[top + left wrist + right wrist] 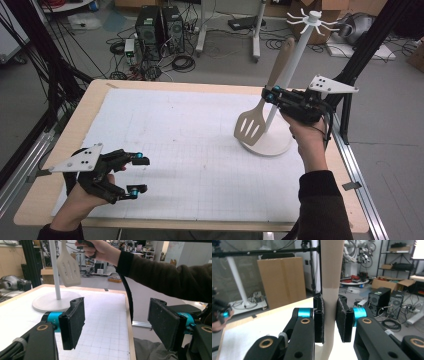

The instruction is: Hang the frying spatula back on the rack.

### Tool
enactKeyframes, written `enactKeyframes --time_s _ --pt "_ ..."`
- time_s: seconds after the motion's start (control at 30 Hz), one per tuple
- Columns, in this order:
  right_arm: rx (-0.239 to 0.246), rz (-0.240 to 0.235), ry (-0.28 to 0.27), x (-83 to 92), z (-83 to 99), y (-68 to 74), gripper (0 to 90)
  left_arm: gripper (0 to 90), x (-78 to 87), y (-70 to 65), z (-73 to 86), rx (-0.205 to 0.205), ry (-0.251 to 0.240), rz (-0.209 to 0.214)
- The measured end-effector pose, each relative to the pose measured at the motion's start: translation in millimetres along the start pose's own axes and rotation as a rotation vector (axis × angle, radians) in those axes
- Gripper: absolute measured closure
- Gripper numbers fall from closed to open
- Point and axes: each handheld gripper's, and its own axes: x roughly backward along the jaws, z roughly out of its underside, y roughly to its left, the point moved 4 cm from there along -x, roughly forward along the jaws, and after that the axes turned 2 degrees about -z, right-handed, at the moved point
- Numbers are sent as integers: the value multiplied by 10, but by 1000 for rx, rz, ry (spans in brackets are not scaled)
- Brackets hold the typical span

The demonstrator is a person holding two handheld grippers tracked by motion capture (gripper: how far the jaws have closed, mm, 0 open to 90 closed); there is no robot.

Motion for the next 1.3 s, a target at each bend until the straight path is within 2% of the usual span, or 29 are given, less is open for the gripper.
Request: enactKeyframes --time_s 0.27,0.73,1.17,1.3 --pt "-43 56 -3 27 -82 -156 790 307 -18 8 20 7 8 7" --pt "-77 100 -5 32 -62 -297 789 308 -42 0 25 8 11 16" --pt "-74 144 2 -7 -53 -423 789 311 -44 18 49 16 10 19" --pt "-60 170 17 -30 -32 -454 788 311 -44 26 59 21 9 19"
